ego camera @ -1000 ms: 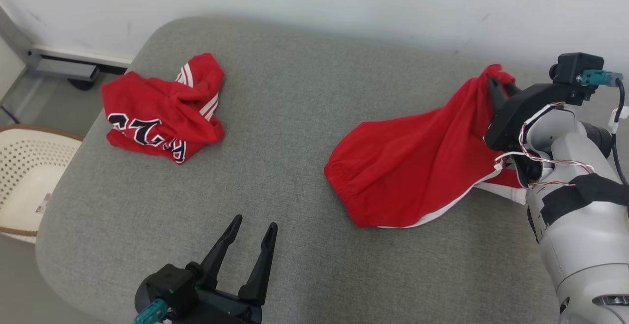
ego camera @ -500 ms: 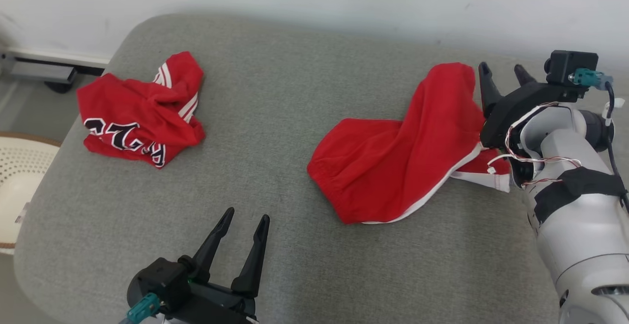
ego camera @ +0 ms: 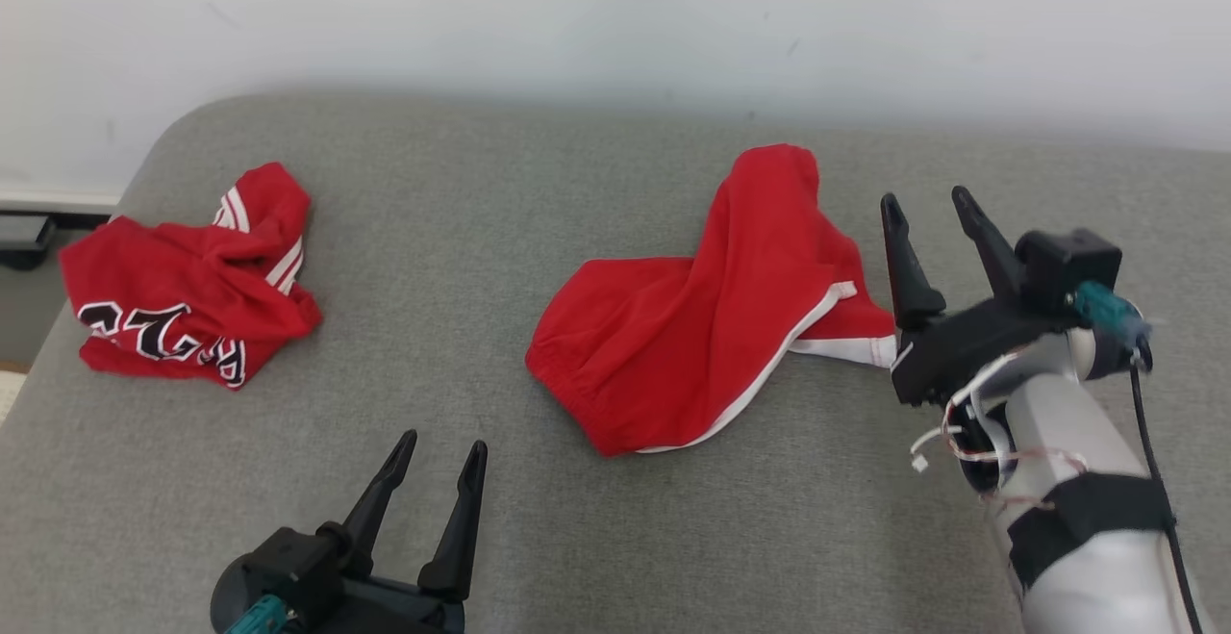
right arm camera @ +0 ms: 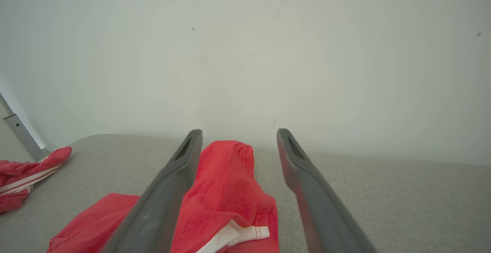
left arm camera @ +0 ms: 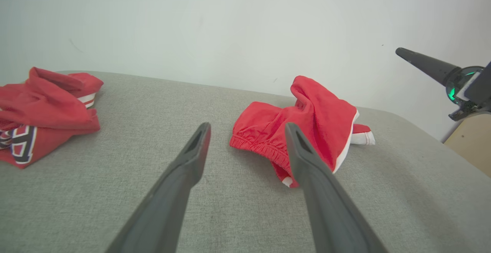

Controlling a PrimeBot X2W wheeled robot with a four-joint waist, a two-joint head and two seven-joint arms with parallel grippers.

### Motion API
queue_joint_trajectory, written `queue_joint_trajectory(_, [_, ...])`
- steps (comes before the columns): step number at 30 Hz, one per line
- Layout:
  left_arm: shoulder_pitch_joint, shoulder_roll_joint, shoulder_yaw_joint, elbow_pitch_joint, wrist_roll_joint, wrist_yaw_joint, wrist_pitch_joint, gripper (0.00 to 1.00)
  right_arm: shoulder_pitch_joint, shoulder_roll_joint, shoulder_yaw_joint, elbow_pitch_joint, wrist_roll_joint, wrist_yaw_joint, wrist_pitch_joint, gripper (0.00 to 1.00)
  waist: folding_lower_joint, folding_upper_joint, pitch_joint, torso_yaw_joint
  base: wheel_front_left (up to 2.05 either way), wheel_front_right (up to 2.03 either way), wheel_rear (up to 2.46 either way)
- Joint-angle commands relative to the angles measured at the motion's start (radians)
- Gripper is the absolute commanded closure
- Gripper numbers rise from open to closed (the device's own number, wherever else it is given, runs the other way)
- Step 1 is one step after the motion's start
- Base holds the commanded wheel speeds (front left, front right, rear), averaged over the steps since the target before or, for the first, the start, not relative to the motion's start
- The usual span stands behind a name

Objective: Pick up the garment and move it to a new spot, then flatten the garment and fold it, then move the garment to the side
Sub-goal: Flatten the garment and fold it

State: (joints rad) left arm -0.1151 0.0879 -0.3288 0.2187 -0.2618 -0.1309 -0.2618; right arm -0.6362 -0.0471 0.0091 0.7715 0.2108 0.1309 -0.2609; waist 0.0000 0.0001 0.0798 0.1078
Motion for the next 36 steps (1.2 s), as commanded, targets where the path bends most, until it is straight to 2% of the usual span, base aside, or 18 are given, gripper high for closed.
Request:
queue_joint_trajectory(1, [0.015,0.004,0.005,0.005,0.012,0.004,-0.005,0.00,0.035,-0.006,0.005,-0.043,-0.007,0.000,-0.004,0.00,0.0000,-0.0001,-0.025,-0.030,0.00,0.00,0.00])
queue_joint_trajectory(2, [0.019,0.002,0.012,0.008,0.018,0.004,-0.005,0.00,0.104,-0.005,0.016,-0.127,-0.018,0.000,-0.004,0.00,0.0000,-0.0001,-0.035,-0.041,0.00,0.00,0.00])
queue_joint_trajectory(3, [0.019,0.002,0.012,0.008,0.018,0.004,-0.005,0.00,0.104,-0.005,0.016,-0.127,-0.018,0.000,-0.004,0.00,0.0000,-0.0001,-0.035,-0.041,0.00,0.00,0.00])
queue_joint_trajectory(8, [0.034,-0.002,0.030,0.009,0.031,0.004,-0.005,0.00,0.249,-0.006,0.021,-0.306,-0.028,0.000,-0.005,0.00,0.0000,-0.0001,-0.059,-0.067,0.00,0.00,0.00])
queue_joint_trajectory(16, [0.056,-0.011,0.064,-0.006,0.046,0.013,-0.005,0.00,0.432,-0.006,0.013,-0.480,-0.027,0.000,-0.004,0.00,0.0000,-0.0001,-0.093,-0.083,0.00,0.00,0.00])
queue_joint_trajectory(27, [0.092,-0.018,0.107,0.023,0.046,0.022,-0.005,0.00,0.600,-0.006,-0.007,-0.537,-0.053,0.000,-0.004,0.00,0.0000,-0.0001,-0.131,-0.086,0.00,0.00,0.00])
queue_joint_trajectory(36, [0.091,-0.020,0.109,0.049,0.044,0.018,-0.005,0.00,0.645,-0.006,-0.022,-0.550,-0.034,0.000,-0.002,0.00,0.0000,-0.0001,-0.133,-0.119,0.00,0.00,0.00])
